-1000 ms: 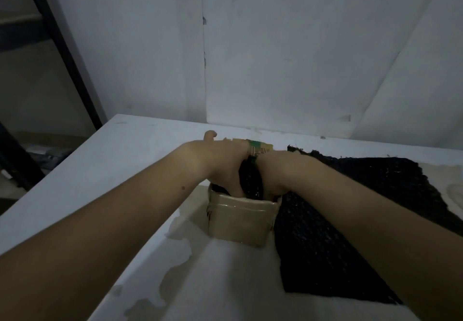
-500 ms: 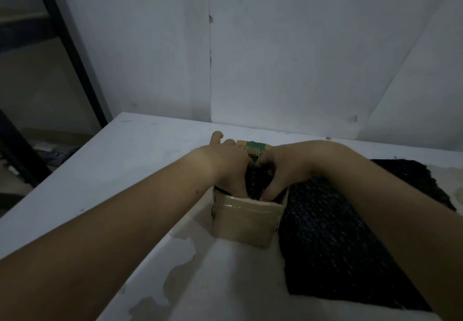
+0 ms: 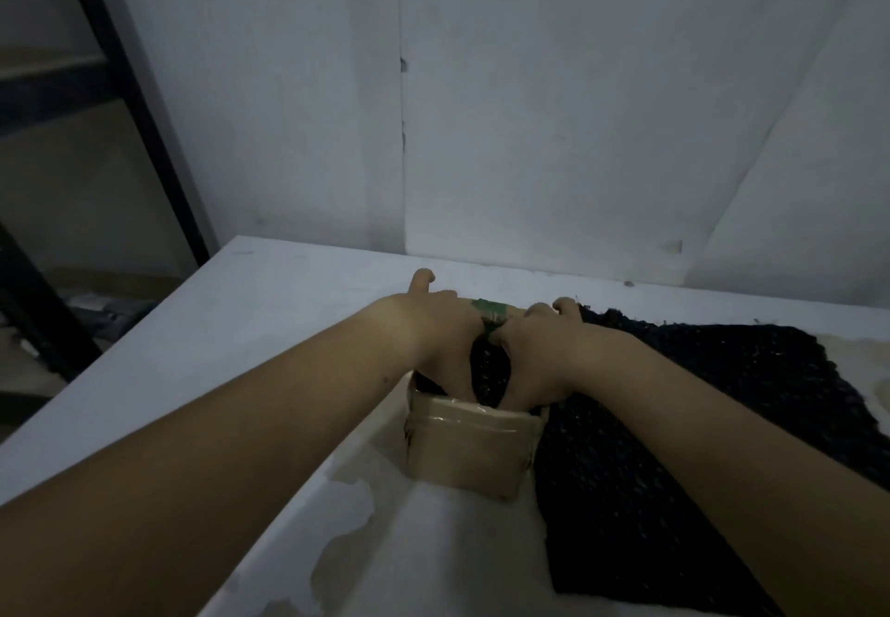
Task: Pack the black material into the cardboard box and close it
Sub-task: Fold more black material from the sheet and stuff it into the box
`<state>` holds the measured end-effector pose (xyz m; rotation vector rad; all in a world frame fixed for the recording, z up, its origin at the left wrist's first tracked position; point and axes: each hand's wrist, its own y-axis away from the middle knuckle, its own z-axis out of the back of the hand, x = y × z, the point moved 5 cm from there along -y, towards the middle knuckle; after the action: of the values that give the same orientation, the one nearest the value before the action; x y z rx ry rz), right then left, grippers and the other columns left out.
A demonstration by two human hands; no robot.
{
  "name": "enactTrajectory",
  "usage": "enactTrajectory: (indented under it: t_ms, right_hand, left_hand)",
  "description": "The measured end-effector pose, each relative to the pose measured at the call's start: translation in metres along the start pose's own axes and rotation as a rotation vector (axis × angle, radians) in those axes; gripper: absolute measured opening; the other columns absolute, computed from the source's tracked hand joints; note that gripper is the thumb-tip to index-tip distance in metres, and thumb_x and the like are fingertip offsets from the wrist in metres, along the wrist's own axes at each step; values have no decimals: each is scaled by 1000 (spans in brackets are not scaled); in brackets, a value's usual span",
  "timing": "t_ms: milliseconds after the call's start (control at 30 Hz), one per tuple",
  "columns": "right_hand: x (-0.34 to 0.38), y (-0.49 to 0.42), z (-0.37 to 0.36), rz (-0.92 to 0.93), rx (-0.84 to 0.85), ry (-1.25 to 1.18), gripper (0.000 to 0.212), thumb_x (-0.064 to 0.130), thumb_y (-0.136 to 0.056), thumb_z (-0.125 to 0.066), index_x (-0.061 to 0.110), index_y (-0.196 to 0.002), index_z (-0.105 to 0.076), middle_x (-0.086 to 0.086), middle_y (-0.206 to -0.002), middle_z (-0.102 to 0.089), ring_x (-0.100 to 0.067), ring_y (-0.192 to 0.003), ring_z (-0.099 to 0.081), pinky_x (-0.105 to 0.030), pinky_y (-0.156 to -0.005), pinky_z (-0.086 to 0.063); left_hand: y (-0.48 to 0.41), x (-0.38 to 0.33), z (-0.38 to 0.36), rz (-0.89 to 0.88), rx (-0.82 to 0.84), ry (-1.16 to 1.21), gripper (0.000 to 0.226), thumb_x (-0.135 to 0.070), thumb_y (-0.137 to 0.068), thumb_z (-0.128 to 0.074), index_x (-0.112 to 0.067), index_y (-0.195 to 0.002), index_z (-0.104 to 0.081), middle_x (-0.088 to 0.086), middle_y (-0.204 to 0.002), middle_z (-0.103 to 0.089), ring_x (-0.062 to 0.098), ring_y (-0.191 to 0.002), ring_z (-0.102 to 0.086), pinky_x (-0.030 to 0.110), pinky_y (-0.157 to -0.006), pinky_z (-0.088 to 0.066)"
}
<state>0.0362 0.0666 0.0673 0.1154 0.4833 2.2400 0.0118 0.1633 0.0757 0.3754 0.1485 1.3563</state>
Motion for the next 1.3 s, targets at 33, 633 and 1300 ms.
enactTrajectory:
  t_ms: [33, 633, 1300]
  right_hand:
    - [2, 2, 2, 1, 19, 19, 57, 65, -67, -73, 25, -106, -61, 2, -105, -57, -25, -124, -38, -49, -113, -11]
    - [2, 3, 7, -40, -29, 132, 36, 48, -73, -77, 24, -89, -57, 8, -78, -53, -16, -86, -51, -45, -109, -19]
    - [-2, -7, 8, 71, 78, 20, 92, 64, -64, -76, 41, -144, -38, 10, -142, -50, -18, -136, -41, -57, -115, 4]
  left_hand:
    - [4, 2, 6, 12, 36, 48, 56, -72, -65, -72, -37, -106, -57, -12, -114, -66, 20, -133, -44, 50, -115, -8]
    - [2, 13, -14, 105, -72, -196, 30, -18, -86, -55, -25, -114, -62, 1, -127, -56, 29, -127, -46, 51, -113, -10]
    - [20, 21, -3, 27, -1, 129, 44, -58, -76, -72, -36, -113, -64, -13, -87, -61, 22, -109, -53, 44, -105, -22]
